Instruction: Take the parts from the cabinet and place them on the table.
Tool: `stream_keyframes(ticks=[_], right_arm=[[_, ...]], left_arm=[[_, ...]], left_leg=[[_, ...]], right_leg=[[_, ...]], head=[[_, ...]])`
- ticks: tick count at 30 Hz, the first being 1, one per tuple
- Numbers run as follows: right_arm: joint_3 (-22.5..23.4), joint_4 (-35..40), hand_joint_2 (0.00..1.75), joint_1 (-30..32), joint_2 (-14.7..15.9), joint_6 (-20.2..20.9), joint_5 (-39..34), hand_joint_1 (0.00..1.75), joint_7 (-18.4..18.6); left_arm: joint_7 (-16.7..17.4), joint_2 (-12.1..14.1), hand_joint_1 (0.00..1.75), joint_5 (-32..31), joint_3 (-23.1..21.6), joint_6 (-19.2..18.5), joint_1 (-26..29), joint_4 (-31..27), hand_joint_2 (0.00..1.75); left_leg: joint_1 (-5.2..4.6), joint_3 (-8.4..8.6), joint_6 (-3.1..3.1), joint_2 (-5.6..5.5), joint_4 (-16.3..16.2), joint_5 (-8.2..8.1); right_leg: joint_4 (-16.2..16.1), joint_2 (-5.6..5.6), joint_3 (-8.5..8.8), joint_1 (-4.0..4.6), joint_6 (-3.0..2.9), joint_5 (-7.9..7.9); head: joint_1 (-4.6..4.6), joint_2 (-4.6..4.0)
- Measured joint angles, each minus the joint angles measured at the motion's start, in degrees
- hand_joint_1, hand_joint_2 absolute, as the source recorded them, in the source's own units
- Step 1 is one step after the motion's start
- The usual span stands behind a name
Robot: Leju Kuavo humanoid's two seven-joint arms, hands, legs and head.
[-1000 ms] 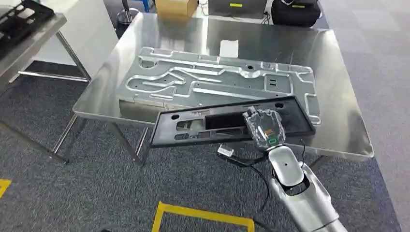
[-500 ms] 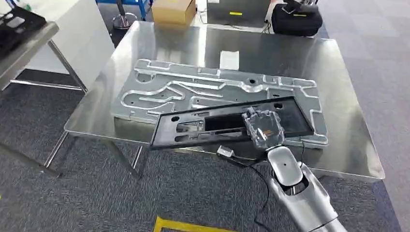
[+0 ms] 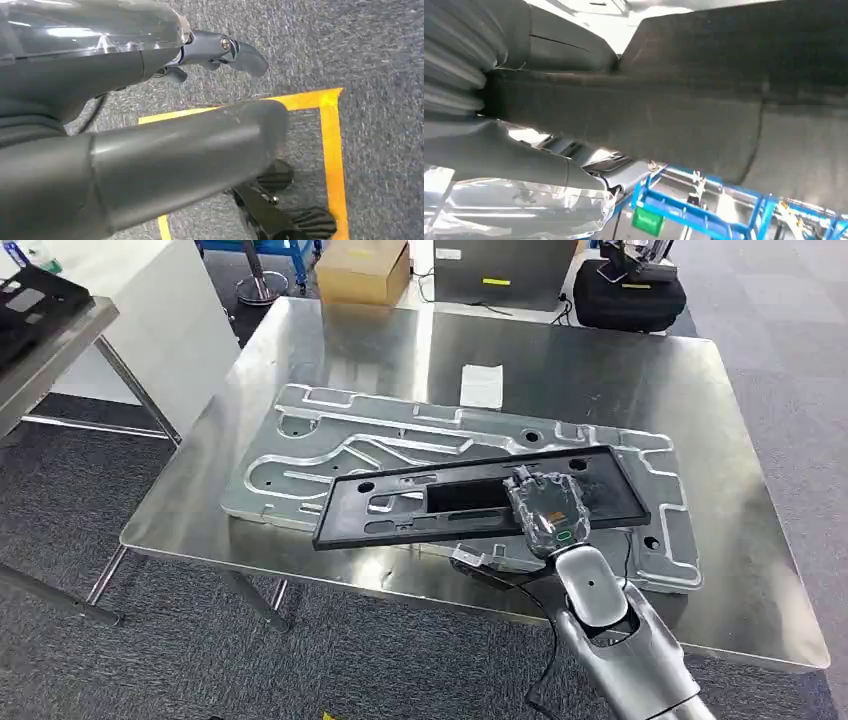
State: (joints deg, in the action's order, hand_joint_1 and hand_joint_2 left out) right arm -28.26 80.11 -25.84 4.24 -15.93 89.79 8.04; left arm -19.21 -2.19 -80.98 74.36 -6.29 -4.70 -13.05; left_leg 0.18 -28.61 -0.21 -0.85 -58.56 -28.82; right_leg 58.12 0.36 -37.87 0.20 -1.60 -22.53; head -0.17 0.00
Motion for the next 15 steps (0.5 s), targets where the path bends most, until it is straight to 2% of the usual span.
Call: stream_keyframes(ticks=[1,2,3,4,5,6,7,8,9,10,11,12,13,15], right_arm=[[0.11,0.00,1.75,-0.02,-0.02,0.00,0.00,1.75,0.04],[0.11,0.00,1.75,-0.19,-0.02,0.00,0.00,1.75,0.09],[0.11,0.00,1.75,-0.35,-0.15,0.00,-0.06,1.75,0.09],[0.11,0.00,1.75,-0.33,-0.28,0.00,-0.09,1.75,0.09],[0.11,-0.02,1.75,-0.28,-0.31,0.00,-0.09,1.75,0.07],[0.09,-0.15,1.75,-0.20,-0.31,0.00,-0.11,1.75,0.04],[0.09,-0.33,1.75,-0.10,-0.31,0.00,-0.11,1.75,0.04],[0.09,-0.48,1.75,-0.04,-0.31,0.00,-0.13,1.75,0.04],[0.09,-0.48,1.75,-0.05,-0.31,0.00,-0.15,1.75,0.04],[0.09,-0.48,1.75,-0.10,-0.37,0.00,-0.17,1.75,0.04],[0.09,-0.55,1.75,-0.13,-0.46,0.02,-0.24,1.75,0.07],[0.04,-0.66,1.75,-0.15,-0.55,0.02,-0.28,1.75,0.07],[0.07,-0.65,1.75,-0.29,-0.57,0.00,-0.44,1.75,0.07],[0.07,-0.66,1.75,-0.17,-0.63,0.00,-0.61,1.75,-0.02]], left_arm=[[0.00,0.13,0.00,-0.02,0.00,-0.11,-0.03,0.02,0.00],[0.00,0.13,0.00,0.00,-0.02,-0.11,-0.09,0.02,0.00],[0.00,0.13,0.00,0.00,0.00,-0.11,-0.13,0.02,0.00],[0.00,0.20,0.00,0.00,0.00,-0.11,-0.17,0.02,0.00],[0.00,0.26,0.00,0.00,0.00,-0.09,-0.16,0.02,0.00],[0.00,0.26,0.00,0.00,0.00,-0.11,-0.04,0.02,0.00],[0.00,0.26,0.00,0.00,0.00,-0.11,0.08,0.02,0.00],[0.02,0.31,0.00,0.02,0.00,-0.11,0.15,0.02,0.00],[0.00,0.35,0.00,0.08,0.00,-0.11,0.14,0.02,0.00],[0.00,0.42,0.00,0.15,0.00,-0.11,0.13,0.02,0.00],[0.02,0.46,0.00,0.26,0.00,-0.11,0.22,0.02,0.00],[0.02,0.48,0.00,0.28,0.00,-0.09,0.13,0.02,0.00],[0.02,0.48,0.00,0.28,0.00,-0.05,0.11,0.02,0.00],[0.15,0.48,0.00,0.26,0.00,0.15,0.14,0.02,0.00]], left_leg=[[0.13,-0.77,-0.05,0.14,-1.56,-0.07],[0.25,-2.03,-0.27,0.32,-4.52,-0.01],[0.32,-4.23,-0.59,0.39,-8.16,-0.90],[0.43,-6.94,-1.10,0.39,-12.16,-2.72],[0.47,-9.22,-1.35,0.39,-15.11,-4.71],[0.50,-10.94,-1.47,0.42,-16.64,-6.36],[0.55,-11.59,-1.48,0.43,-16.10,-6.47],[0.60,-11.24,-1.63,0.47,-13.48,-5.05],[0.62,-10.14,-1.70,0.50,-9.22,-2.00],[0.62,-8.76,-1.50,0.52,-4.32,2.30],[0.59,-8.28,-1.24,0.53,-0.30,7.12],[0.20,-8.67,-0.63,0.58,-0.12,5.59],[0.15,-8.36,-0.10,0.48,-0.38,6.28],[0.13,-8.44,0.47,0.44,-0.41,6.33]], right_leg=[[-0.52,-0.07,1.00,-0.36,-0.24,-0.18],[-0.66,-0.10,1.71,-0.34,-0.56,-0.61],[-0.65,-0.12,2.15,-0.36,-0.84,-1.02],[-0.65,-0.09,2.63,-0.35,-0.87,-1.48],[-0.65,-0.06,3.12,-0.36,-0.88,-1.92],[-0.63,-0.05,3.70,-0.36,-0.85,-2.48],[-0.60,0.00,4.37,-0.37,-0.81,-2.96],[-0.56,0.00,5.20,-0.37,-0.69,-3.49],[-0.44,0.02,6.01,-0.39,-0.55,-4.03],[-0.37,0.01,6.79,-0.40,-0.37,-4.67],[-0.25,0.01,7.05,-0.30,-0.11,-5.22],[0.25,0.19,7.16,-0.17,0.20,-5.52],[0.26,0.26,6.90,-0.04,0.60,-5.93],[-0.06,0.24,7.05,-0.17,1.13,-6.29]], head=[[0.02,0.00],[-0.02,0.00],[-0.06,0.00],[-0.04,0.00],[0.00,0.00],[-0.06,0.00],[-0.02,0.00],[-0.02,0.00],[-0.02,0.00],[-0.04,-0.02],[-0.04,-0.02],[-0.07,0.00],[-0.09,0.00],[-0.04,0.00]])
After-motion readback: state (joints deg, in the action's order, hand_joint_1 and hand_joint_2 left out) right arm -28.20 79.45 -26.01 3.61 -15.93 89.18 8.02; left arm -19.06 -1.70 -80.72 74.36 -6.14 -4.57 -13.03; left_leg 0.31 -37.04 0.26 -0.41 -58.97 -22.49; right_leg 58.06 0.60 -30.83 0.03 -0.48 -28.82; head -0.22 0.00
